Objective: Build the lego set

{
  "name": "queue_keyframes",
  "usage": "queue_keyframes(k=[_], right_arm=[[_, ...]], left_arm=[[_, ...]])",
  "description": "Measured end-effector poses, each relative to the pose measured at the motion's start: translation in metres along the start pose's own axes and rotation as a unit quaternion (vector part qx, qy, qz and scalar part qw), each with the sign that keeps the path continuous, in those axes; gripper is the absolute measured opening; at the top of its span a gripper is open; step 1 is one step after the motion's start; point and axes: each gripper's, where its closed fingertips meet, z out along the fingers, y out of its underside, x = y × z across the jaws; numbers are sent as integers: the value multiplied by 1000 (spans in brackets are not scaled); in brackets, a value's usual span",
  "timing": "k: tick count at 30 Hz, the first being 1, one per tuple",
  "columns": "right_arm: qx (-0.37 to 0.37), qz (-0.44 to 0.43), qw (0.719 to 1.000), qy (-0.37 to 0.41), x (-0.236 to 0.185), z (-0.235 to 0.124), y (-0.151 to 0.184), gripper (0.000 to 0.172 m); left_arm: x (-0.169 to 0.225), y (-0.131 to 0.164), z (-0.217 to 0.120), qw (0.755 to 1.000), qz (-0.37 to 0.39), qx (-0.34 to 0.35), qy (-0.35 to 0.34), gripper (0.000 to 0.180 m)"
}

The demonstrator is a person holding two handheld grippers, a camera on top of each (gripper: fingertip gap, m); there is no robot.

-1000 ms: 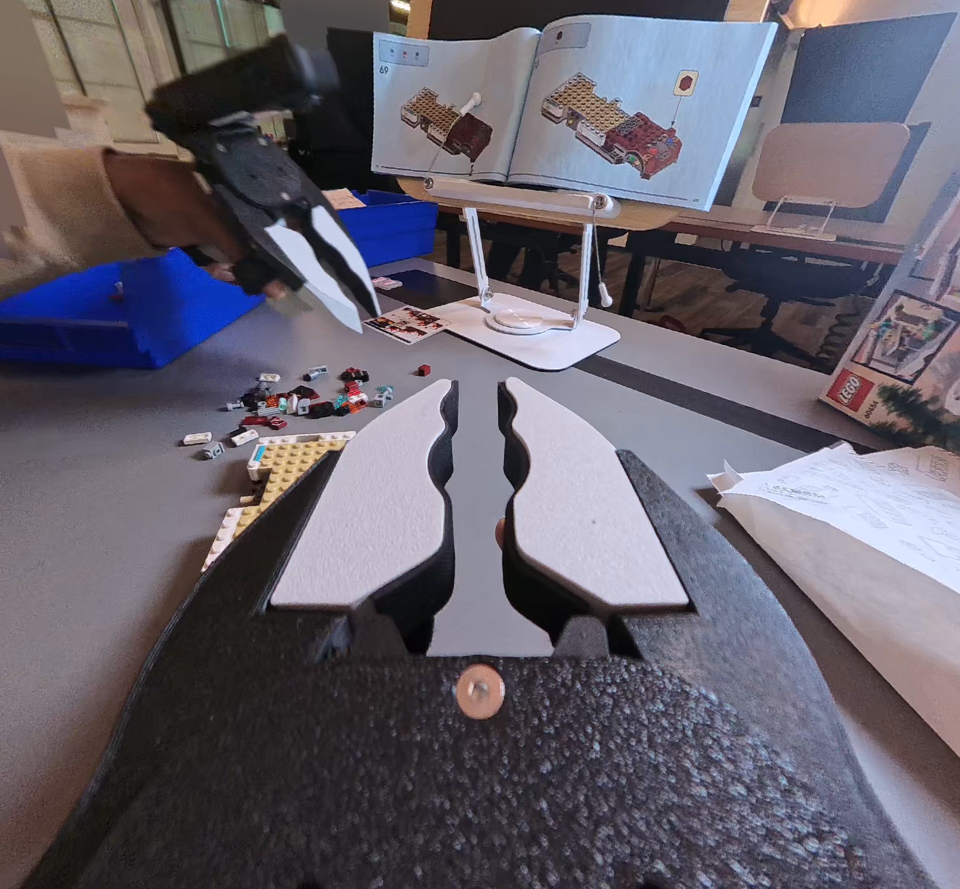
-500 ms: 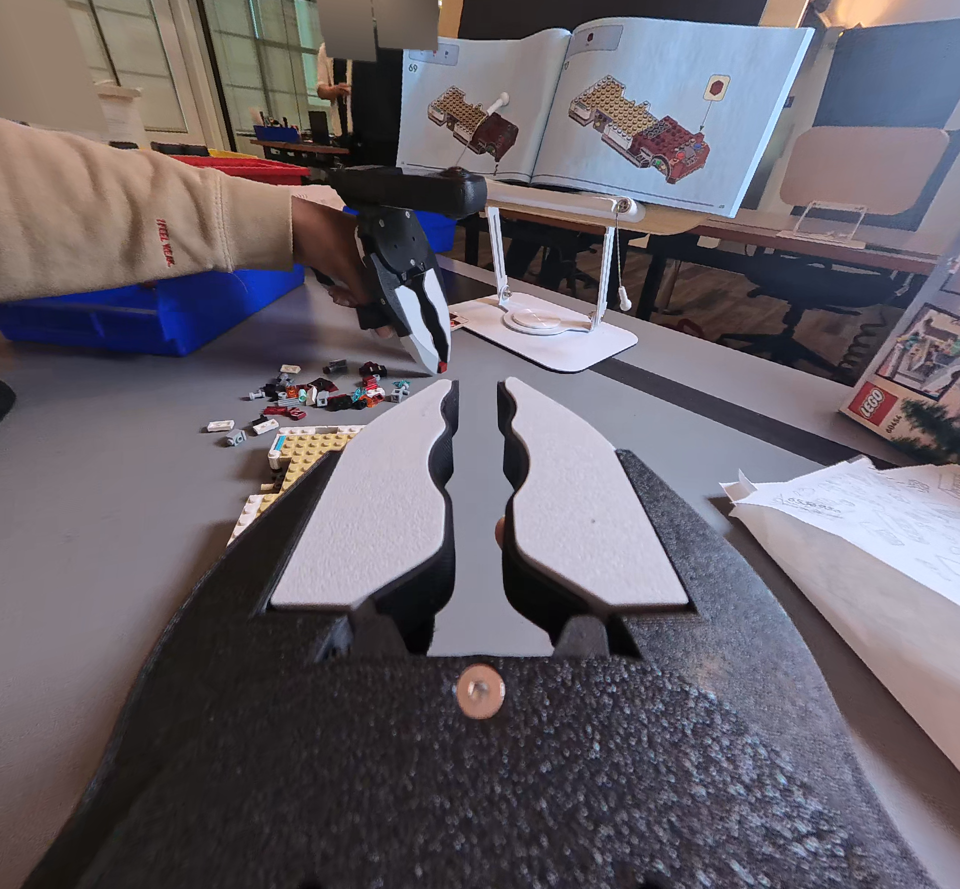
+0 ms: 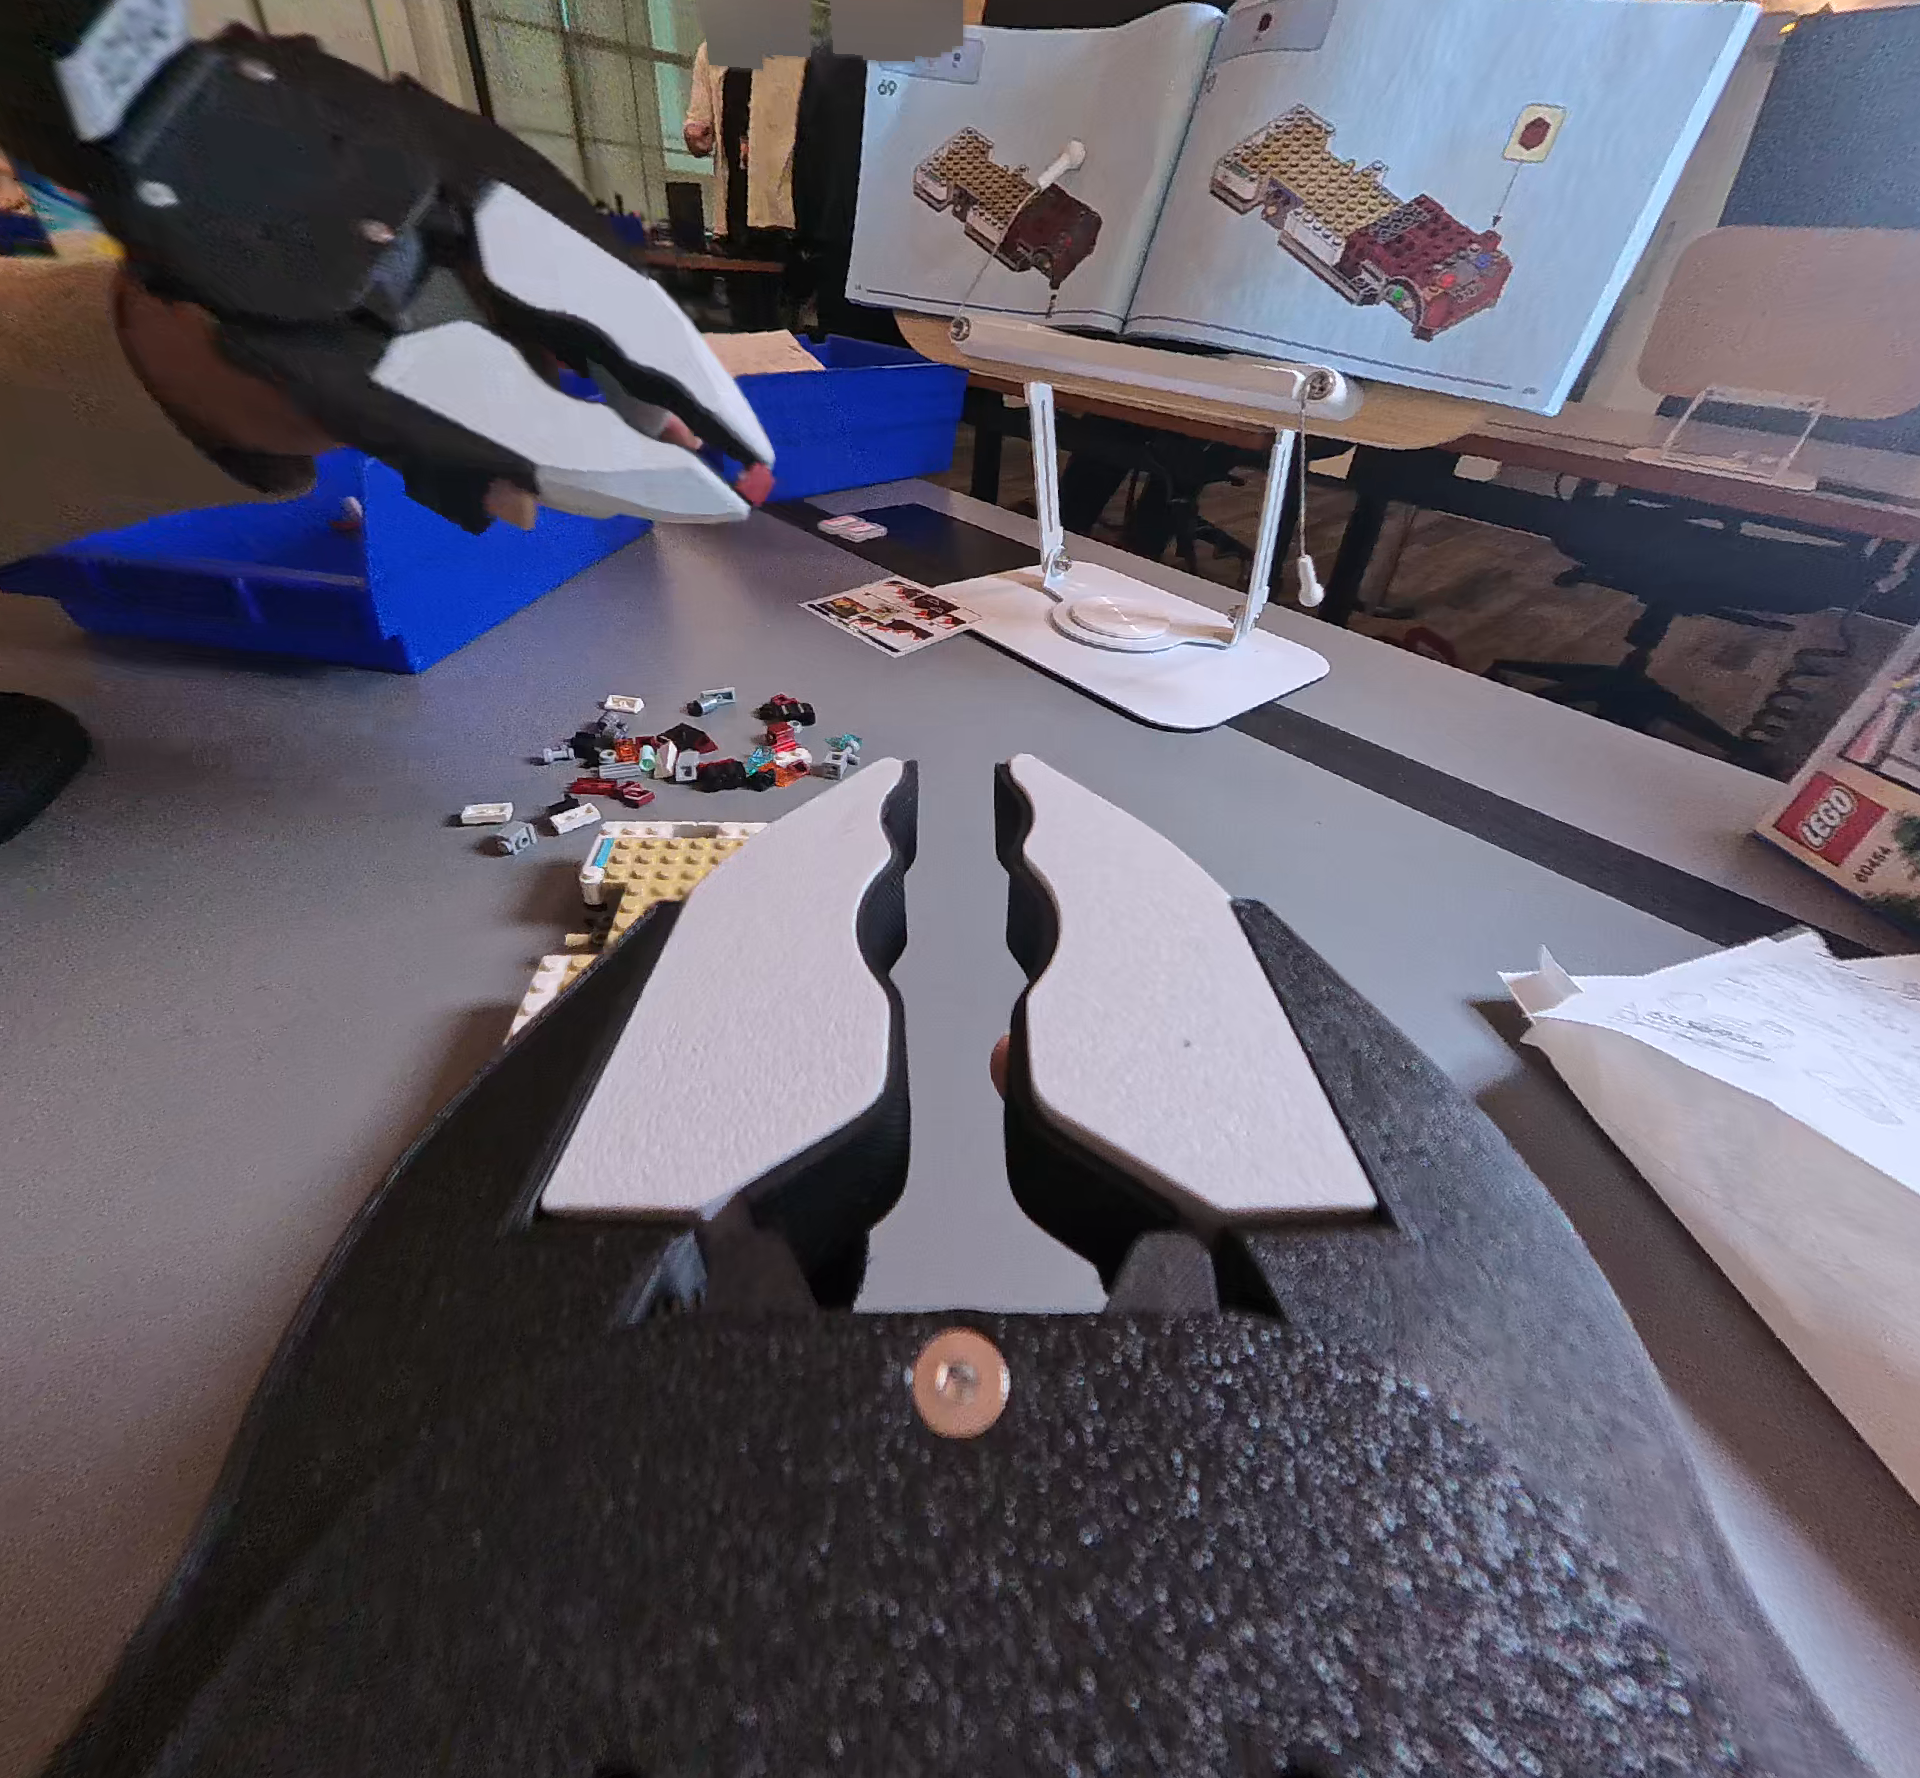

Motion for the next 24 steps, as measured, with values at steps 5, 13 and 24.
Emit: queue_keyframes(k=[5, 13, 24], right_arm=[[-23, -5, 998, -63, -29, 6, 5, 14], [-113, 2, 974, -197, -94, 36, -10, 20], [-151, 83, 946, -276, -132, 49, 12, 20]], left_arm=[[51, -10, -47, 994, 43, 59, -79, 11], [85, -3, -50, 968, 181, 74, -159, 11], [90, -3, -51, 964, 198, 80, -159, 11]])
